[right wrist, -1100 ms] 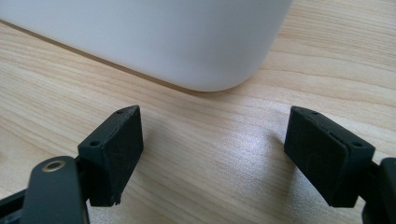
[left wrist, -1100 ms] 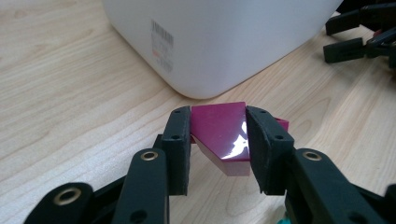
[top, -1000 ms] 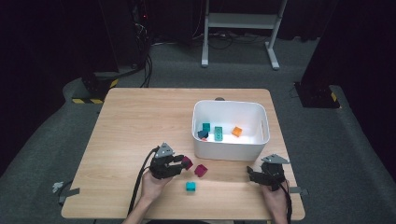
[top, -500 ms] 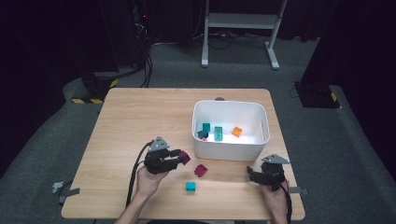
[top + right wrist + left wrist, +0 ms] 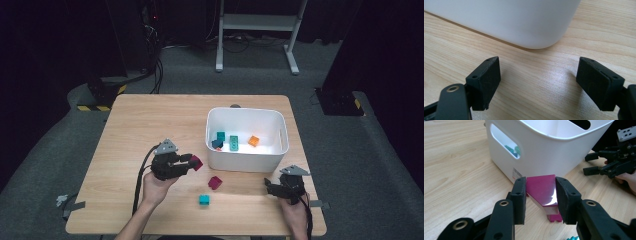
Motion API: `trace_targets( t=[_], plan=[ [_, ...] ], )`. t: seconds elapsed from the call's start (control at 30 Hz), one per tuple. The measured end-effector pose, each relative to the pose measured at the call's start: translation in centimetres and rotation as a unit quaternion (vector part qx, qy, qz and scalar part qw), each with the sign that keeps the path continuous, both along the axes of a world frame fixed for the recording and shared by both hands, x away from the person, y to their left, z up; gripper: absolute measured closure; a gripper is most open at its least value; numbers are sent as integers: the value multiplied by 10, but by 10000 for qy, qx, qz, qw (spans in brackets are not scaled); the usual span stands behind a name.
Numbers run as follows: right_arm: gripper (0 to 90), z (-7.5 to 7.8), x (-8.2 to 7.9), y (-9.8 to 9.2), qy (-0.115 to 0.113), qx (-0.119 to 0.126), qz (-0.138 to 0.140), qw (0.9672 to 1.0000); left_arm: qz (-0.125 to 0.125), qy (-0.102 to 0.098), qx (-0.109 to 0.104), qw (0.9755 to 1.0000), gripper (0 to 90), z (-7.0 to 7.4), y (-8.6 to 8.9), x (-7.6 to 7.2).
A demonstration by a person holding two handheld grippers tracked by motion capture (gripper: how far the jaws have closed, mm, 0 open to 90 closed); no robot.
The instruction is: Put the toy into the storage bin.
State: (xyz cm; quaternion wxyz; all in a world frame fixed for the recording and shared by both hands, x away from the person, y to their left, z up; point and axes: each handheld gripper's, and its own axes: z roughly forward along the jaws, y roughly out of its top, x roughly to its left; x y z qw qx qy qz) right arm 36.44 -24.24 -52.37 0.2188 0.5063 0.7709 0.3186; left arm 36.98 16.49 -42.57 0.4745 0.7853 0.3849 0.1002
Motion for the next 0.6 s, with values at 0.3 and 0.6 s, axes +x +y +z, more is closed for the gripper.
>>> trace_targets(
  t=[0.3, 0.6],
  plan=[
    [193, 0, 0, 0, 0, 1, 1, 10000, -71, -74, -102, 9999, 622, 21, 1, 8],
    [193, 0, 0, 0, 1, 1, 1, 10000, -139, -115, -188, 9997, 622, 37, 1, 15]
  ],
)
